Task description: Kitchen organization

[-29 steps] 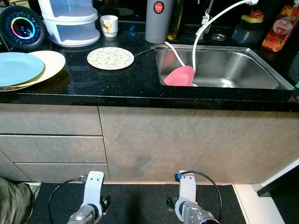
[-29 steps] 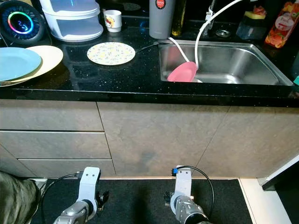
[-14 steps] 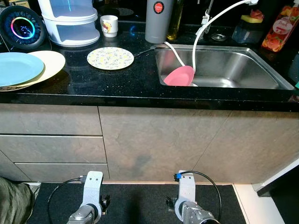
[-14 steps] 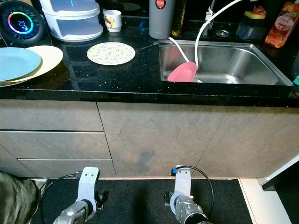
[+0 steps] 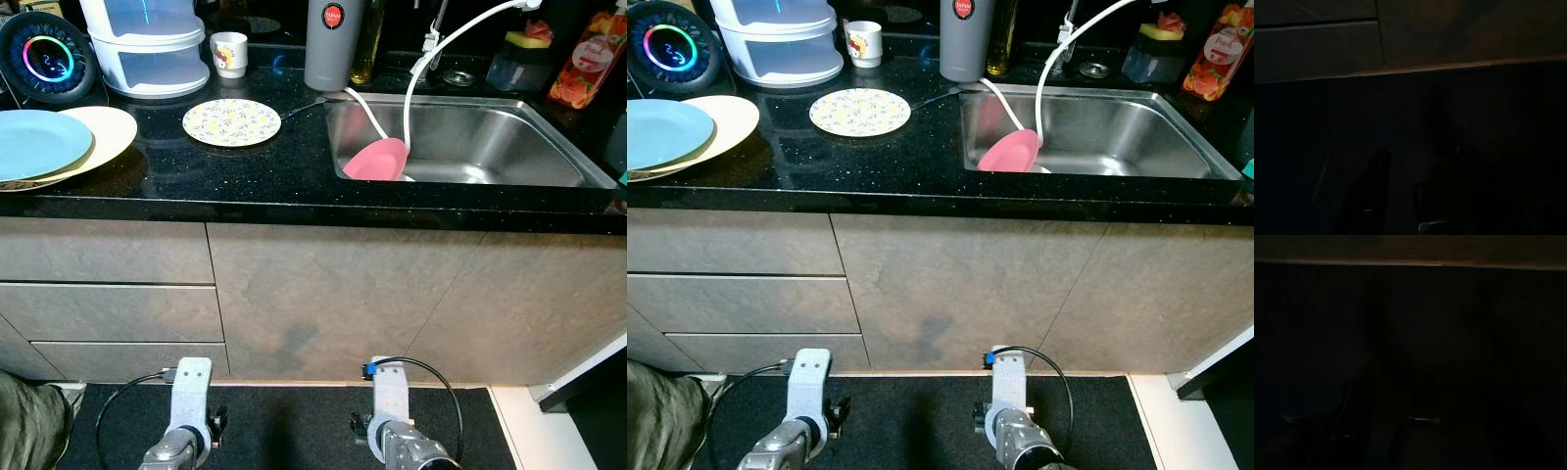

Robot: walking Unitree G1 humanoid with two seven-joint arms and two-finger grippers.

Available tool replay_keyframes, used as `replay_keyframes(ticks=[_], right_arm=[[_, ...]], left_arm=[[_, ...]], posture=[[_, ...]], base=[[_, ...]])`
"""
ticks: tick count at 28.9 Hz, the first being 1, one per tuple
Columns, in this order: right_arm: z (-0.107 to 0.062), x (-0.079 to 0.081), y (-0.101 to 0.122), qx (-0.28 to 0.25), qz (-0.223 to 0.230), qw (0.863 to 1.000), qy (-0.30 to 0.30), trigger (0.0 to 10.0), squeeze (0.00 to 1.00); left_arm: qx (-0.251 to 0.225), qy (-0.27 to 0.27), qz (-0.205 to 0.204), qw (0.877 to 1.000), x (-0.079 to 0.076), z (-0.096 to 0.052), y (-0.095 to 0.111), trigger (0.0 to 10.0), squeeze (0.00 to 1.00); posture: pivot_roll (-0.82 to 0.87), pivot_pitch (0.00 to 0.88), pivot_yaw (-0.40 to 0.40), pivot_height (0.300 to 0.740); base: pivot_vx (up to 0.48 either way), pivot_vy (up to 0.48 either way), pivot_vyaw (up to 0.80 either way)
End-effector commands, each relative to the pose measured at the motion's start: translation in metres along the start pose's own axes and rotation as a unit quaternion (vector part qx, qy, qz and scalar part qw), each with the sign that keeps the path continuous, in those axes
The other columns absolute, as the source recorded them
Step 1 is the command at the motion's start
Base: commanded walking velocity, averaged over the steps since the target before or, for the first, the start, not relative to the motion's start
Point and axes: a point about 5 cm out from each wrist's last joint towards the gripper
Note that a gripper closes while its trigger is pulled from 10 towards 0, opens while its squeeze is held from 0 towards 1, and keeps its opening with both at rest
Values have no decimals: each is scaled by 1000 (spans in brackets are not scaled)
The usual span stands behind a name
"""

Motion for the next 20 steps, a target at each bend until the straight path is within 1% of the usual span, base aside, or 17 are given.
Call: replay_keyframes(ticks=[1, 3, 6, 9, 13, 15, 17, 18, 20], right_arm=[[0, 1, -9, 20, -17, 1000, 5, 10000, 0], [0, 2, -9, 18, -31, 999, 8, 10000, 0], [0, -2, -4, -9, 23, 1000, 5, 10000, 0], [0, 2, -1, -16, 9, 1000, 20, 10000, 0], [0, 2, -2, -14, 15, 1000, 20, 10000, 0], [0, 1, -2, -13, 16, 1000, 19, 10000, 0], [-1, 6, 0, -18, -14, 999, 36, 10000, 0], [-1, 7, 2, -26, -15, 999, 37, 10000, 0], [-1, 6, 4, -33, -12, 999, 36, 10000, 0]], left_arm=[[28, -3, 19, 999, -1, -1, -10, 10000, 0], [29, -11, 28, 999, -3, 0, -9, 10000, 0], [22, -16, 23, 999, -4, 0, -8, 10000, 0], [13, -12, 1, 1000, -3, 0, -7, 10000, 0], [7, -8, -10, 1000, -2, -1, -6, 10000, 0], [6, -8, -10, 1000, -2, -1, -6, 10000, 0], [29, -24, 10, 999, -6, 0, -9, 10000, 0], [31, -29, 16, 999, -8, 0, -10, 10000, 0], [25, -31, 15, 999, -8, 0, -9, 10000, 0]], posture=[[14, 169, -26, 740], [15, 169, -24, 740], [16, 168, -24, 740], [15, 174, -30, 740], [14, 168, -34, 740], [14, 168, -34, 740], [12, 168, -32, 740], [12, 168, -32, 740], [12, 168, -32, 740]], base=[[0, 0, 0], [0, 0, 0], [0, 0, 0], [0, 0, 0], [0, 0, 0], [0, 0, 0], [0, 0, 0], [0, 0, 0], [0, 0, 0]])
Point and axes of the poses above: a point about 5 cm out from each wrist's last joint towards the gripper, its own z axis pointing out of the wrist towards the gripper, its own y axis along the axis of the wrist's last joint, x = y × z, and after that the axes turned 6 degrees about -z, right-handed
